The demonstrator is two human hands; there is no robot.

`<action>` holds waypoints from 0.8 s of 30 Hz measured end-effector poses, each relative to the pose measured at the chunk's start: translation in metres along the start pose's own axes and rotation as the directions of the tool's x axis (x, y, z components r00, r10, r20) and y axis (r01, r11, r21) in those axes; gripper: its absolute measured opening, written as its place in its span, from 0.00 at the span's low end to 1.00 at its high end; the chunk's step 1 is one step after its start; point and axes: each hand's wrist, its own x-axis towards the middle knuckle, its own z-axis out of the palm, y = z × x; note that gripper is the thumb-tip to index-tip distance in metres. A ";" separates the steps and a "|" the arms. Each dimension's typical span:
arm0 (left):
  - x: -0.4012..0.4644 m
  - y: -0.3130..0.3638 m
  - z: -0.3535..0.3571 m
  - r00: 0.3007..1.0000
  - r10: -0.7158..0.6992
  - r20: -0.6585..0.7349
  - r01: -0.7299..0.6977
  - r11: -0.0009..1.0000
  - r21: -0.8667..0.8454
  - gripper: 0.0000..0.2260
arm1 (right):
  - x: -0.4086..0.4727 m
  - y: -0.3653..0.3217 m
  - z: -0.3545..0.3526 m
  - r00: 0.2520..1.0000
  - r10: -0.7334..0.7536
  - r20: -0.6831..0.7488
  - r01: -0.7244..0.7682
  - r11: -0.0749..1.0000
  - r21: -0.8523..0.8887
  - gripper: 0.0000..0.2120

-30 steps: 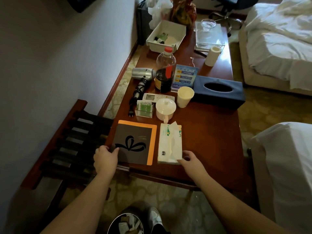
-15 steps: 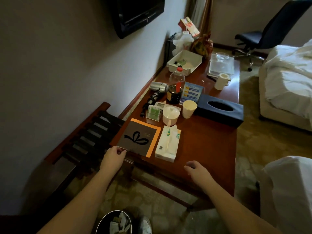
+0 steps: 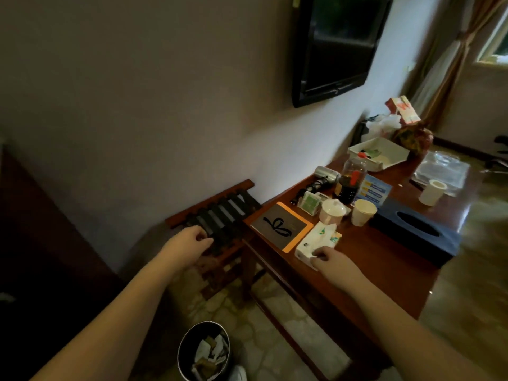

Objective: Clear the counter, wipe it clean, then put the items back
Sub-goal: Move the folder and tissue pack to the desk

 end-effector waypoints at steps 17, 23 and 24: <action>-0.236 -0.148 -0.166 0.836 -0.361 -0.413 0.297 0.931 -0.213 0.11 | -0.118 -0.306 0.107 0.575 -0.779 0.251 0.818 0.558 -0.143 0.16; -0.323 -0.243 -0.199 0.779 -0.445 -0.442 0.349 0.893 -0.285 0.14 | -0.183 -0.383 0.195 0.365 -0.830 0.423 0.928 0.359 -0.097 0.16; -0.336 -0.259 -0.205 0.768 -0.455 -0.452 0.352 0.888 -0.296 0.13 | -0.195 -0.395 0.209 0.337 -0.831 0.442 0.938 0.337 -0.083 0.16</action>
